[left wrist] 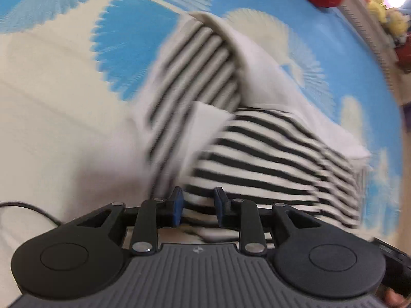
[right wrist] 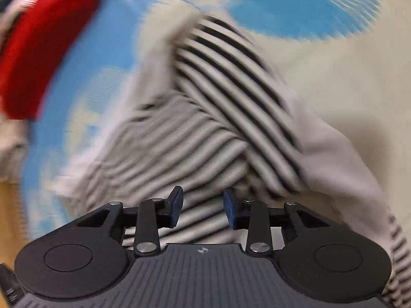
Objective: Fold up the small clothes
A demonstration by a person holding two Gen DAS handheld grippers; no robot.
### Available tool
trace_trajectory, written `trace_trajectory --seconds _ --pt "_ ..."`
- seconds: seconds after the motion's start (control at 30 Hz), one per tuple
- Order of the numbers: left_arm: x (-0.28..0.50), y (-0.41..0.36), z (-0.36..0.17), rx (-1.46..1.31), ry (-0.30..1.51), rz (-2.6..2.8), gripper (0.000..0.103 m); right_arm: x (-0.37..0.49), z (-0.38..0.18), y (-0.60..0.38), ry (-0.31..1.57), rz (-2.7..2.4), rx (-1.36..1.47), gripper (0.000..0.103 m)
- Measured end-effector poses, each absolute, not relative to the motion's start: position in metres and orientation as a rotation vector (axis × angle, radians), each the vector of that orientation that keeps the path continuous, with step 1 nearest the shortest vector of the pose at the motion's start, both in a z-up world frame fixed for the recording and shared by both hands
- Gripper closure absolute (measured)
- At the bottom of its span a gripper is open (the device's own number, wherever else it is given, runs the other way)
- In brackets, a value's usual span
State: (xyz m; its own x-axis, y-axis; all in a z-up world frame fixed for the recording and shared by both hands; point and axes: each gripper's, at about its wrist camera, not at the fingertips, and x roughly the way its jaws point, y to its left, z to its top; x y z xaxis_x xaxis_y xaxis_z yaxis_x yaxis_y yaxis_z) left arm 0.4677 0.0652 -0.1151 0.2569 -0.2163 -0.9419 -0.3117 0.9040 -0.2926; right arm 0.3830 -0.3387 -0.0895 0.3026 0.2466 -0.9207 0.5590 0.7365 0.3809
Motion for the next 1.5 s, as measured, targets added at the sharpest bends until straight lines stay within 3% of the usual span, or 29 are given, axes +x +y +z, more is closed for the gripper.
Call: trace_trajectory --seconds 0.13,0.2,0.4,0.47,0.6,0.7,0.83,0.97,1.1,1.2,1.33,1.43,1.5 --pt "0.466 0.052 -0.083 -0.396 1.198 -0.045 0.072 0.383 -0.069 -0.336 1.177 -0.205 0.703 0.062" --pt "0.461 0.045 -0.078 -0.37 1.177 -0.091 0.072 0.382 -0.06 -0.331 1.14 -0.163 0.667 0.056" --pt "0.445 0.037 -0.106 -0.246 1.324 -0.015 0.072 0.366 -0.091 -0.34 1.283 -0.256 0.666 0.05" --pt "0.43 0.038 -0.072 -0.225 1.204 -0.017 0.072 0.357 -0.069 -0.34 1.23 -0.275 0.684 0.052" --pt "0.371 0.052 0.01 -0.199 0.924 -0.102 0.07 0.311 0.035 -0.335 0.936 -0.204 0.566 0.054" --pt "0.327 0.063 0.052 -0.238 0.834 -0.145 0.07 0.261 0.095 -0.342 0.77 -0.137 0.542 0.053" --pt "0.249 0.072 0.087 -0.245 0.731 -0.223 0.065 0.181 0.128 -0.353 0.61 -0.085 0.465 0.047" --pt "0.179 0.078 0.073 -0.26 0.705 -0.223 0.061 0.115 0.1 -0.364 0.63 -0.094 0.414 0.047" --pt "0.134 0.08 0.018 -0.255 0.798 -0.182 0.062 0.063 0.041 -0.38 0.709 -0.155 0.429 0.047" --pt "0.127 0.085 -0.001 -0.287 0.93 -0.115 0.064 0.054 0.006 -0.389 0.832 -0.194 0.513 0.047" --pt "0.13 0.103 -0.011 -0.362 0.93 -0.108 0.055 0.056 -0.01 -0.387 0.916 -0.173 0.47 0.048" --pt "0.131 0.117 -0.045 -0.408 0.96 -0.074 0.051 0.058 -0.023 -0.39 0.987 -0.181 0.468 0.047" --pt "0.138 0.124 -0.071 -0.474 1.081 -0.019 0.052 0.063 -0.032 -0.393 1.025 -0.196 0.492 0.047"
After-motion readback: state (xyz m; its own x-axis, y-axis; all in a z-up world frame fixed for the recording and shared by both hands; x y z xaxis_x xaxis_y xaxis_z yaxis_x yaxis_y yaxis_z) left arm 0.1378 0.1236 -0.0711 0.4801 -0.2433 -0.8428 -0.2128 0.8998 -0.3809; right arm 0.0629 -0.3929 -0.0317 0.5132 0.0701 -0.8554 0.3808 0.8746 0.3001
